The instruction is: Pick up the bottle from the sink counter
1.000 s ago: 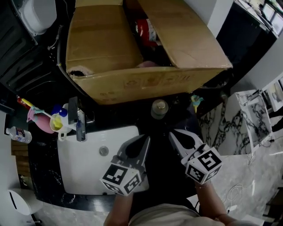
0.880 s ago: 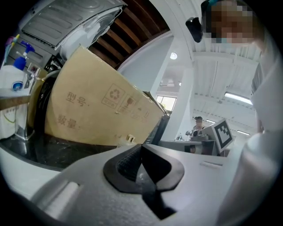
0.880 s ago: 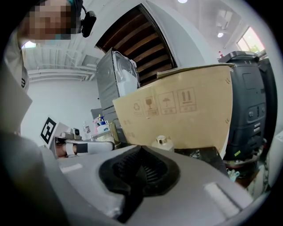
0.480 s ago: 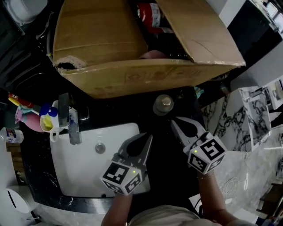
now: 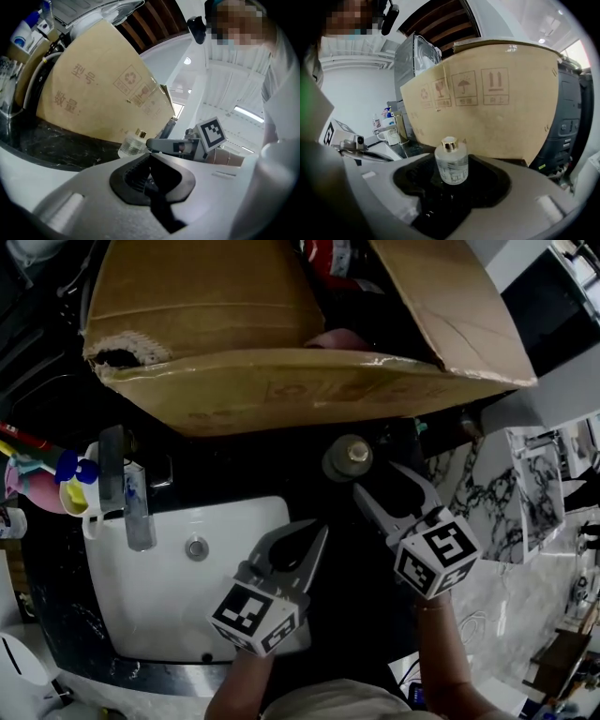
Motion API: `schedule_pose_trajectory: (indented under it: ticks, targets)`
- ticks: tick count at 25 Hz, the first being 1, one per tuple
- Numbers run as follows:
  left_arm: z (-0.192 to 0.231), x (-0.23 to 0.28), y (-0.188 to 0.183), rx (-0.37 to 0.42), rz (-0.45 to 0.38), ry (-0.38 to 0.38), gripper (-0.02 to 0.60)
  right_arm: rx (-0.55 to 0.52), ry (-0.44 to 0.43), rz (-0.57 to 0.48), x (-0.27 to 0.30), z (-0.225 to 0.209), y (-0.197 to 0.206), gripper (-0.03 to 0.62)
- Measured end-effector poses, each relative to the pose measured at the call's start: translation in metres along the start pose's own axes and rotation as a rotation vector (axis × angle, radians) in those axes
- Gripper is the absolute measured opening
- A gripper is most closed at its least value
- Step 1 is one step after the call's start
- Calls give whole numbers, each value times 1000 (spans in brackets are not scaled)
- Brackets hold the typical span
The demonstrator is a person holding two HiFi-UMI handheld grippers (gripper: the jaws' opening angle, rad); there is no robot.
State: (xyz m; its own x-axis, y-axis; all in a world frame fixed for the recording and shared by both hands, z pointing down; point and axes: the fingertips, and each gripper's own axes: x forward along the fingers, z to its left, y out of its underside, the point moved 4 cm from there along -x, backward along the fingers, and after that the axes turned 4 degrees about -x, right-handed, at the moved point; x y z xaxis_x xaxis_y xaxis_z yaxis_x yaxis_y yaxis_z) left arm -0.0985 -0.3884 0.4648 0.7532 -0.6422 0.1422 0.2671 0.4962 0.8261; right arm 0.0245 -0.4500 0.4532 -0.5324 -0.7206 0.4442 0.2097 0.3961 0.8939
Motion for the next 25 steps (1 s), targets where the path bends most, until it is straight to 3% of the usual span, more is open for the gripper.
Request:
schedule_pose_trajectory:
  ticks: [7,25]
  targets:
    - [10,0,-2,-10,-42,48,6,-44,-23,55,23,-4,3,350]
    - [35,-8,4,-41,-41,25,6,-103,-85,205,77,-1,16,367]
